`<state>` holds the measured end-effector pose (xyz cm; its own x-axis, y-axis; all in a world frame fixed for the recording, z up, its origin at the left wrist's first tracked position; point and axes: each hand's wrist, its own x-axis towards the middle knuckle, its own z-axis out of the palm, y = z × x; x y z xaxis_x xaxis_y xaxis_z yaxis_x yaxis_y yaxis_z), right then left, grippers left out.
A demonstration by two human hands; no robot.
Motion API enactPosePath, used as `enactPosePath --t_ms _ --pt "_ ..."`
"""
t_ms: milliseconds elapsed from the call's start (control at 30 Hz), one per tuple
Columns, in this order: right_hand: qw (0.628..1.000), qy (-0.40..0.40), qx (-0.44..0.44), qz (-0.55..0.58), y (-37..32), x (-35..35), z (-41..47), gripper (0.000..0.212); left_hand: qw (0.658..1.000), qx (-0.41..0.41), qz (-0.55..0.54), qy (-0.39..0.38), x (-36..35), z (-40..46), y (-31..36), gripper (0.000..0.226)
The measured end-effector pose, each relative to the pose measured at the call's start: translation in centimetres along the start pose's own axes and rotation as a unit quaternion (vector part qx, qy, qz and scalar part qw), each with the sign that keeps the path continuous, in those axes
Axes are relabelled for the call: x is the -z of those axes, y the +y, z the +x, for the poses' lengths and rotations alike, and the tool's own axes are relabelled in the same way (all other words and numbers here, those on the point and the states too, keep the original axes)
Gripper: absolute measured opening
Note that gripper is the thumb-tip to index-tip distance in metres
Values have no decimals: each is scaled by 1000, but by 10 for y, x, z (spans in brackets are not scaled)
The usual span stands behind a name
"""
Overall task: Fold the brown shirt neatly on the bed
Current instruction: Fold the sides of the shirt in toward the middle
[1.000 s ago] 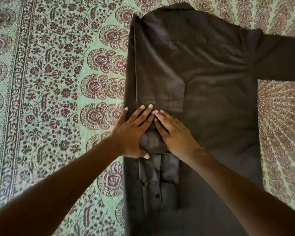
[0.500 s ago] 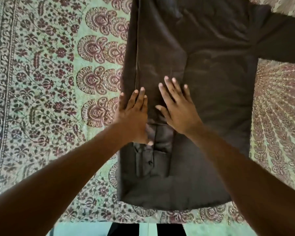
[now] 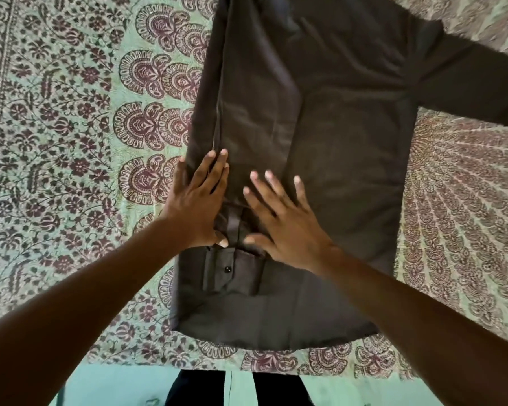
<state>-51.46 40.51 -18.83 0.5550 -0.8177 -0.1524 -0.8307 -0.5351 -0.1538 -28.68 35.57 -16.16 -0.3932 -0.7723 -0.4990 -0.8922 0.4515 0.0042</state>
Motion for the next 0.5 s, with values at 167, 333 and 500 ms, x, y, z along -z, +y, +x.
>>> enactPosePath --t_ms 167,333,500 --pt "1000 -2 -9 3 -1 -1 46 78 989 37 -86 117 -18 -54 21 107" --pt "995 -55 62 -51 -3 -16 46 84 986 36 -139 80 -47 -85 30 86" --pt "982 -59 168 -68 -12 -21 10 89 989 1 -144 43 -59 -89 13 100"
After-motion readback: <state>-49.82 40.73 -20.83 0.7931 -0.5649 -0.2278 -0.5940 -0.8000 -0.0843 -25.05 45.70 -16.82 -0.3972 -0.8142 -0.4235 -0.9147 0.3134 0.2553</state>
